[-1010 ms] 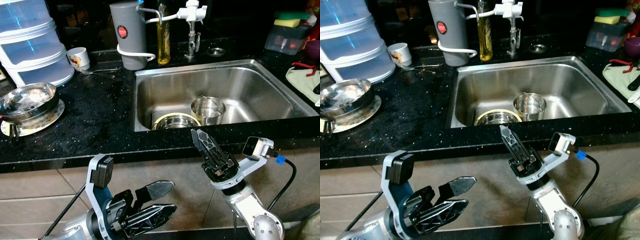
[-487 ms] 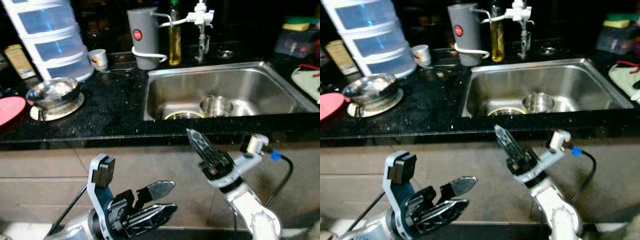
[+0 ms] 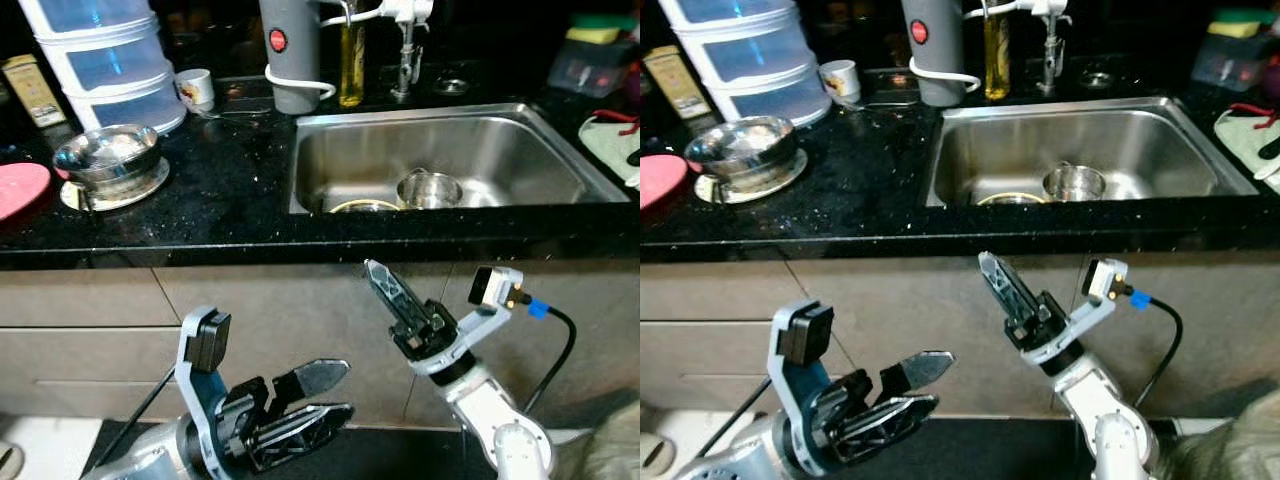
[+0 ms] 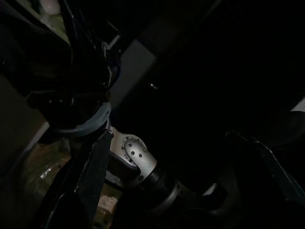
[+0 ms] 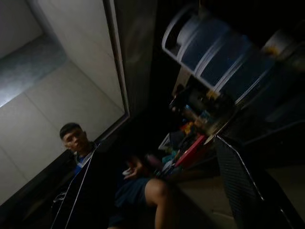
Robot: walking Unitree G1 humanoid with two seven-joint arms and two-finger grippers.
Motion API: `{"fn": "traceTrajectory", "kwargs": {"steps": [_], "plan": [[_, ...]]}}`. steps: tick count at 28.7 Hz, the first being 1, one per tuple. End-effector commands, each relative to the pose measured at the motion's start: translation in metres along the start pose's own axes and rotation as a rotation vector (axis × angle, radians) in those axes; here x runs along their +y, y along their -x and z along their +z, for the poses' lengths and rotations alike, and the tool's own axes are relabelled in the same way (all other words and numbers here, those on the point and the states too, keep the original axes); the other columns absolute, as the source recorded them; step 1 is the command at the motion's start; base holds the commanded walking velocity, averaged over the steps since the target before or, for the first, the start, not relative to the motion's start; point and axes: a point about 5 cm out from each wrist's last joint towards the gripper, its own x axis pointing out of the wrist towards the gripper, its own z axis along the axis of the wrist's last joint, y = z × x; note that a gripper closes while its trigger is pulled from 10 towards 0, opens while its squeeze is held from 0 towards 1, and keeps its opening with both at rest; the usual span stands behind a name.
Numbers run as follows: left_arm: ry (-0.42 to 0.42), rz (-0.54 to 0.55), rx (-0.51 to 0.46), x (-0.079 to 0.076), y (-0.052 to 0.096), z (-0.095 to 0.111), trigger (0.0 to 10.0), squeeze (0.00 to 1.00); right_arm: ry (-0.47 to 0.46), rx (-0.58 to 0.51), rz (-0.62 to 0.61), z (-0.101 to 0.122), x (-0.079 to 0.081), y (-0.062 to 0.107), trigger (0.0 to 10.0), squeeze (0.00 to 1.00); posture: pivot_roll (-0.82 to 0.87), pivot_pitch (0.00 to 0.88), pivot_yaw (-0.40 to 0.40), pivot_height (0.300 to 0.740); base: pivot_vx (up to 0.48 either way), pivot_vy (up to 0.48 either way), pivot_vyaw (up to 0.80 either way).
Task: Kitchen organization
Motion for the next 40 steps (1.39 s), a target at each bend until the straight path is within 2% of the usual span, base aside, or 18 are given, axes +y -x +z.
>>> {"fn": "traceTrajectory", "kwargs": {"steps": [1, 9, 18, 22, 40], "plan": [[-0.020, 0.041, 0.017, 0.0037, -0.0009, 0.0003, 10.0, 0.00, -0.002, 0.016, -0.020, -0.0034, -0.0012, 0.0012, 10.0, 0.00, -0.06, 0.000, 0.049, 0.740, 0.000, 0.000, 0.00], [-0.044, 0.063, 0.027, 0.0059, -0.0035, -0.0005, 10.0, 0.00, -0.009, 0.022, -0.024, -0.0041, -0.0015, 0.0014, 10.0, 0.00, -0.06, 0.000, 0.046, 0.740, 0.000, 0.000, 0.00], [-0.025, 0.068, 0.029, 0.0068, -0.0030, -0.0012, 10.0, 0.00, -0.005, 0.021, -0.013, -0.0042, -0.0003, 0.0013, 10.0, 0.00, -0.06, 0.000, 0.048, 0.740, 0.000, 0.000, 0.00], [-0.030, 0.071, 0.034, 0.0069, -0.0027, -0.0010, 10.0, 0.00, 0.010, 0.046, 0.023, -0.0064, 0.0042, 0.0013, 10.0, 0.00, -0.06, 0.000, 0.048, 0.740, 0.000, 0.000, 0.79], [-0.049, 0.098, 0.032, 0.0092, -0.0030, -0.0013, 10.0, 0.00, 0.017, 0.093, 0.051, -0.0119, 0.0063, 0.0014, 10.0, 0.00, -0.05, 0.000, 0.045, 0.740, 0.000, 0.000, 0.79]]}}
